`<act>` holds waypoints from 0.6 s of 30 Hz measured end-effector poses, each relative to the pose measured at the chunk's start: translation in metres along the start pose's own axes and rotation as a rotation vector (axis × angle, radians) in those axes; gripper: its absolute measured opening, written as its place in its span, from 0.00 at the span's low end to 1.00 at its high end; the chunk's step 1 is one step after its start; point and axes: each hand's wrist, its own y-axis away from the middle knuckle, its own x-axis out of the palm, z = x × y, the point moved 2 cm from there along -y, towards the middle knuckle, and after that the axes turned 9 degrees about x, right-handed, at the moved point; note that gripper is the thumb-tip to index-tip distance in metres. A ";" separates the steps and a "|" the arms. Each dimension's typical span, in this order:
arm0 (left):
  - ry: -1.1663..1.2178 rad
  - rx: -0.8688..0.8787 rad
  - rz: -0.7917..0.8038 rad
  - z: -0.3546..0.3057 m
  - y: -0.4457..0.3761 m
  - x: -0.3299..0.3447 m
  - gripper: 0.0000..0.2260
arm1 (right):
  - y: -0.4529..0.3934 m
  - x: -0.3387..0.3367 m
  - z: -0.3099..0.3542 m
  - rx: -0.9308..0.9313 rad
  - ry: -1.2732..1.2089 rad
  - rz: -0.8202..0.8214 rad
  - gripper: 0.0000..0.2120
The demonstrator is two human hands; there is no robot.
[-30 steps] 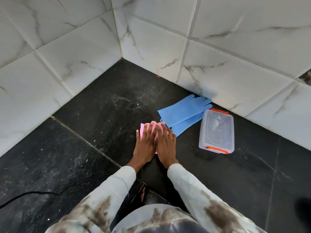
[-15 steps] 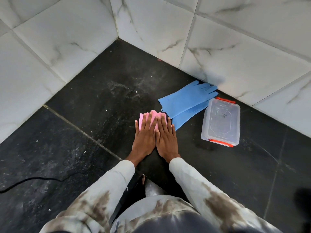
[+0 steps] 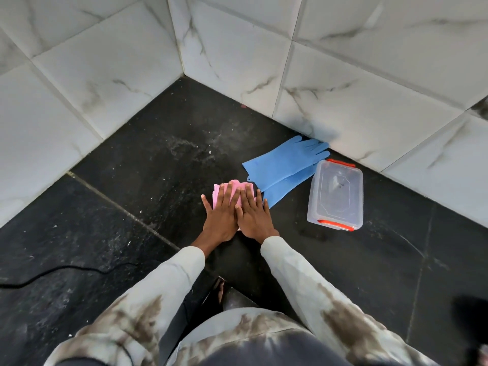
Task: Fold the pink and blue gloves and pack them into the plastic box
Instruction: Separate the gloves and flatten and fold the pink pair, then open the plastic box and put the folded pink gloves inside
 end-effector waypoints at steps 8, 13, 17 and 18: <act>-0.021 -0.110 -0.183 -0.063 -0.016 -0.056 0.24 | 0.024 -0.067 -0.022 0.002 -0.093 -0.431 0.19; 0.304 0.157 -0.329 -0.126 -0.033 -0.080 0.24 | 0.046 -0.106 -0.076 0.152 -0.170 -0.643 0.15; 0.632 0.125 -0.220 -0.173 -0.027 -0.075 0.22 | 0.075 -0.119 -0.128 0.379 -0.323 -0.722 0.18; 0.652 0.125 -0.177 -0.184 -0.024 -0.072 0.23 | 0.082 -0.120 -0.141 0.463 -0.316 -0.725 0.19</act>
